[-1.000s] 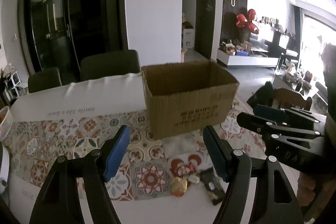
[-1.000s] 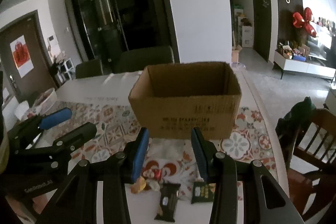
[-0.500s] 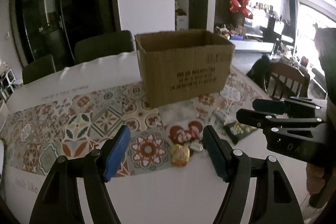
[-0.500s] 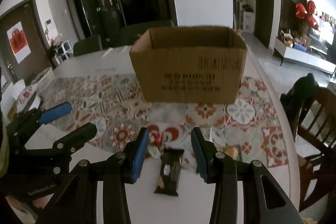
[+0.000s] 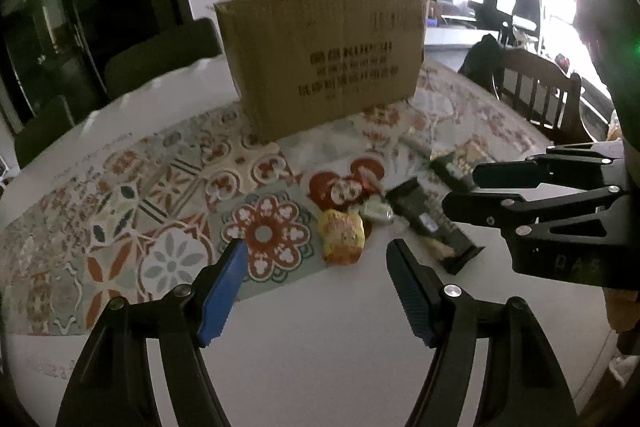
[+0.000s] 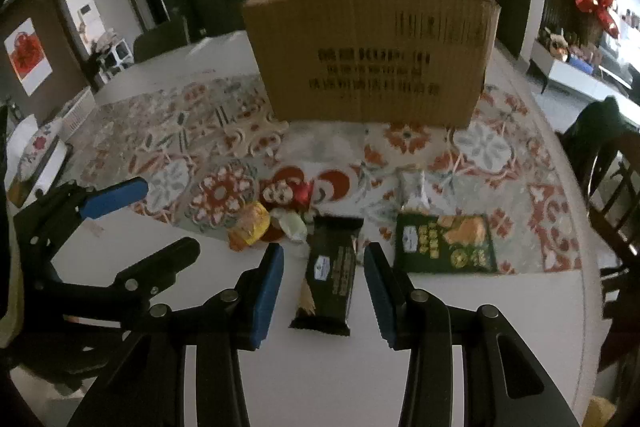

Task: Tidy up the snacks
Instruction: 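Move both tools back from the box toward the remaining snacks, then grasp the yellow candy pouch with left tool while right tool grasps the black cracker bar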

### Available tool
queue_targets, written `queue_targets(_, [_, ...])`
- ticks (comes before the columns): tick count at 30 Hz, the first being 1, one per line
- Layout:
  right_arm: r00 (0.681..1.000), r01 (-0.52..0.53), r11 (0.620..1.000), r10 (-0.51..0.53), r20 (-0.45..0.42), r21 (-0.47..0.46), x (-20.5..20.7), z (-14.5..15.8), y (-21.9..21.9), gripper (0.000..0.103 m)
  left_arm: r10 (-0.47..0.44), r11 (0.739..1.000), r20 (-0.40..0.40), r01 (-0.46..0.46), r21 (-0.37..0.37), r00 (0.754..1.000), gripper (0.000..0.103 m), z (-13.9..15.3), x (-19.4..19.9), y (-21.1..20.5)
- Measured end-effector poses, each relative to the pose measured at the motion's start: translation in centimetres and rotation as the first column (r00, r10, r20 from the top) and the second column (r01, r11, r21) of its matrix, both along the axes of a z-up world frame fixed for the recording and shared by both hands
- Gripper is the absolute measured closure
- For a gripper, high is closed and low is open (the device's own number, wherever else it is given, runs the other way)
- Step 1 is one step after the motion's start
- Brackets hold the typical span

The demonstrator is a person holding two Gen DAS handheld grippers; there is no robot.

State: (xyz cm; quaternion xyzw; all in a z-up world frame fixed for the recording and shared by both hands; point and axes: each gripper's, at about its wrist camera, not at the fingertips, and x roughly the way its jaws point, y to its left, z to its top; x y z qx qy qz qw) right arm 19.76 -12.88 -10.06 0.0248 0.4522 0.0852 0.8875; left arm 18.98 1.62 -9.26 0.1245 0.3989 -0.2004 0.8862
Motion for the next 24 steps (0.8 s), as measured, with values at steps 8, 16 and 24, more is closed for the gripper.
queue_targets(8, [0.997,-0.003,1.0,0.005,-0.071,0.024,1.1,-2.3,0.1,0.06,-0.017,1.0,-0.039,0.017,0.001,0.999,0.033,-2.0,1.2,-0.4])
queue_targets(16, [0.992,0.003,0.999,0.002,-0.125,0.043,1.8,-3.9,0.3,0.06,-0.032,0.999,-0.059,0.032,-0.013,0.998,0.036,-3.1,2.4,-0.7])
queue_targets(24, [0.993,0.001,1.0,0.001,-0.118,0.015,2.2,-4.4,0.6,0.06,-0.036,0.999,-0.083,0.034,-0.022,0.996,0.041,-3.9,3.4,-0.9])
